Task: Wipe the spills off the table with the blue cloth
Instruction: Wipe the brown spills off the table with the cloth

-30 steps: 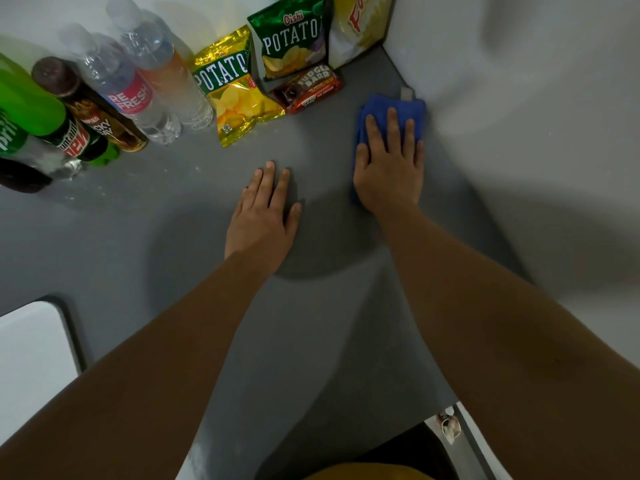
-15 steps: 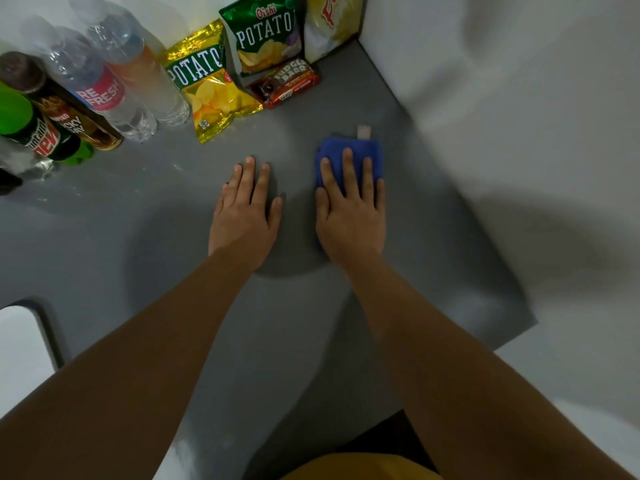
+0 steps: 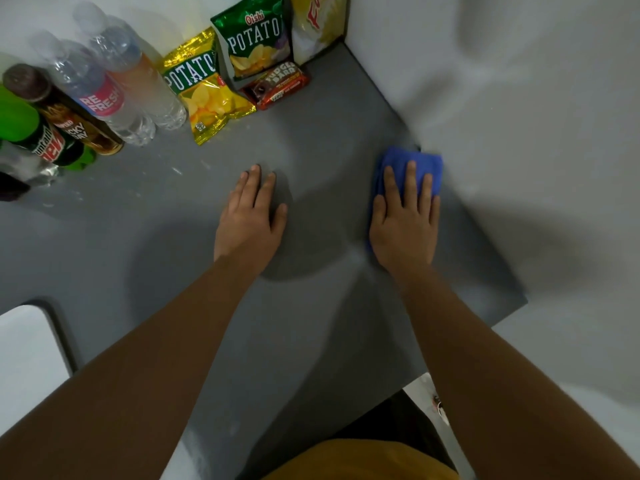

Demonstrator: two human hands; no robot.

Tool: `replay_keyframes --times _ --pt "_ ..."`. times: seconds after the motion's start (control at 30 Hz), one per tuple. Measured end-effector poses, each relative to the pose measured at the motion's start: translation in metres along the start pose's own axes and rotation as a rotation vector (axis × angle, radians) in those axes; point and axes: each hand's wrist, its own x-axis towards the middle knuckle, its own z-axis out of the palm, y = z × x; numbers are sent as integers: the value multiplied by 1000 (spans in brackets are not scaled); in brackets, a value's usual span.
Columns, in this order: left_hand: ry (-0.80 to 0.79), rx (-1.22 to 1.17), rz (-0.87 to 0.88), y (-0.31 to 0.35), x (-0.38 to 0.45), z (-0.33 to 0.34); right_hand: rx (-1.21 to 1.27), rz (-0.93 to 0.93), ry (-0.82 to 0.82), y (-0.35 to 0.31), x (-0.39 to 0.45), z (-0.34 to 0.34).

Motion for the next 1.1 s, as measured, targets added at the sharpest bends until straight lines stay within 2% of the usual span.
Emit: replay_keyframes --times 0.1,0.23,0.57,0.8,0.97,1.1 --pt "3 -12 44 8 -12 9 2 44 3 -4 -41 3" --pt "-4 21 44 13 -22 21 -11 -49 -16 -26 -75 12" --pt "-5 69 33 15 -22 21 34 -275 -87 -9 -6 0" --pt "-13 46 31 17 -21 18 15 -180 -41 34 -8 -13" --pt "-22 45 34 18 -22 18 6 -107 -86 57 -41 -16" --pt "-16 60 26 19 -22 19 -20 -44 -79 49 -81 -12"
